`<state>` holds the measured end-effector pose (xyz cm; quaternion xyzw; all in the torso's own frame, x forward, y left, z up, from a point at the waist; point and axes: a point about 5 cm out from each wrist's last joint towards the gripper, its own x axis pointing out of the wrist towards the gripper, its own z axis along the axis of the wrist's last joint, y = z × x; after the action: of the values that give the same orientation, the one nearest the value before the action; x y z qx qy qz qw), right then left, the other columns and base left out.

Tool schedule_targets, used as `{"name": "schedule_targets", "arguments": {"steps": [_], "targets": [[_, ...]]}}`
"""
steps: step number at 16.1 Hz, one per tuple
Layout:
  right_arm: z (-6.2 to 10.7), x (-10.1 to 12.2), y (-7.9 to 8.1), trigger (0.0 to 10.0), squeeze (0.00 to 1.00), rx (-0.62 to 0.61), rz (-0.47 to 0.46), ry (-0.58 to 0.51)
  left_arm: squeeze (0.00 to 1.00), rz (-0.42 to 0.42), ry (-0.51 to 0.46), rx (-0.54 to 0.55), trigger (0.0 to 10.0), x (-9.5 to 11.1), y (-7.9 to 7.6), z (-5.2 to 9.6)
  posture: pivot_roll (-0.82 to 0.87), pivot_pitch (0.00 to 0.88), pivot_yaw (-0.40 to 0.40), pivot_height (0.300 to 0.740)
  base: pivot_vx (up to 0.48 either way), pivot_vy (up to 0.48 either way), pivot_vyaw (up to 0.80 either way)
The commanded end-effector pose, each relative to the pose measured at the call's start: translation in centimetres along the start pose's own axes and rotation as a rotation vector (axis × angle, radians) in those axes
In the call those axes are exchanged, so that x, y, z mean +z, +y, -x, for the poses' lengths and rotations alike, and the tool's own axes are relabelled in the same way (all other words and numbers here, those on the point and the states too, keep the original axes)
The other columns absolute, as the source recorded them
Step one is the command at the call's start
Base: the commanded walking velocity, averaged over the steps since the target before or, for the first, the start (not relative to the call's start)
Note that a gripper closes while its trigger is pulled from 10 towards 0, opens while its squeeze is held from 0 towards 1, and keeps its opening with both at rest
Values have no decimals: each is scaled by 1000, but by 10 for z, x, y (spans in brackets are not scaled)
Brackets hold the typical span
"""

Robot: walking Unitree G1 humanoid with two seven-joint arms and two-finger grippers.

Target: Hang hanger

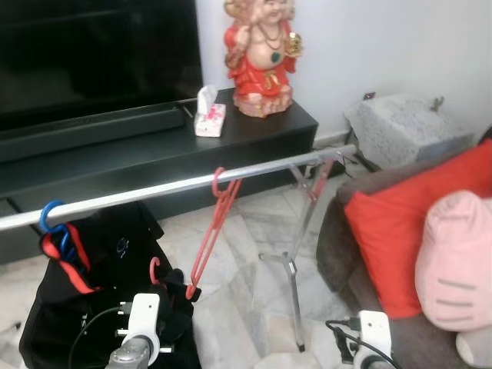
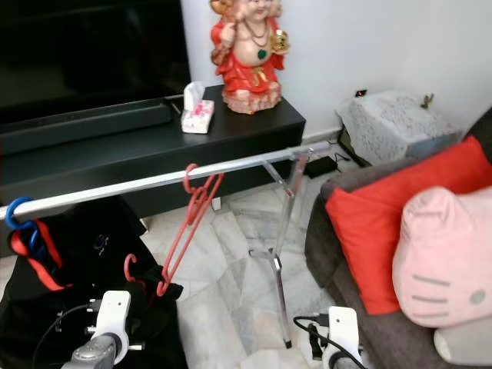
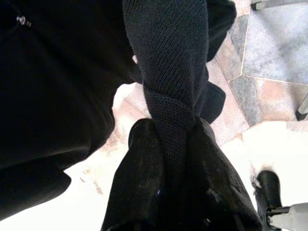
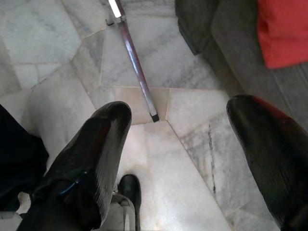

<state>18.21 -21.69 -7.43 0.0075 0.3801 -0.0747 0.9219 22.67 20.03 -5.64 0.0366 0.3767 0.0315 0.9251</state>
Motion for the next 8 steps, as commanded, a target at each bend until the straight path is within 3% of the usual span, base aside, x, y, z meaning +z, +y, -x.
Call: {"name": "schedule_targets", "arguments": {"steps": [1, 5, 8], "targets": [[4, -10, -2, 10000, 0, -24, -32, 15, 0, -24, -13, -11, 10000, 7, -4, -2, -321, 0, 26, 740, 0, 0, 0], [8, -18, 3, 10000, 0, -8, -26, 15, 0, 9, -8, 5, 10000, 5, -2, -2, -403, 0, 85, 740, 0, 0, 0], [2, -3, 11, 10000, 0, 21, -6, -40, 0, -2, -29, 17, 10000, 16, 4, -4, -499, 0, 147, 740, 0, 0, 0]]}}
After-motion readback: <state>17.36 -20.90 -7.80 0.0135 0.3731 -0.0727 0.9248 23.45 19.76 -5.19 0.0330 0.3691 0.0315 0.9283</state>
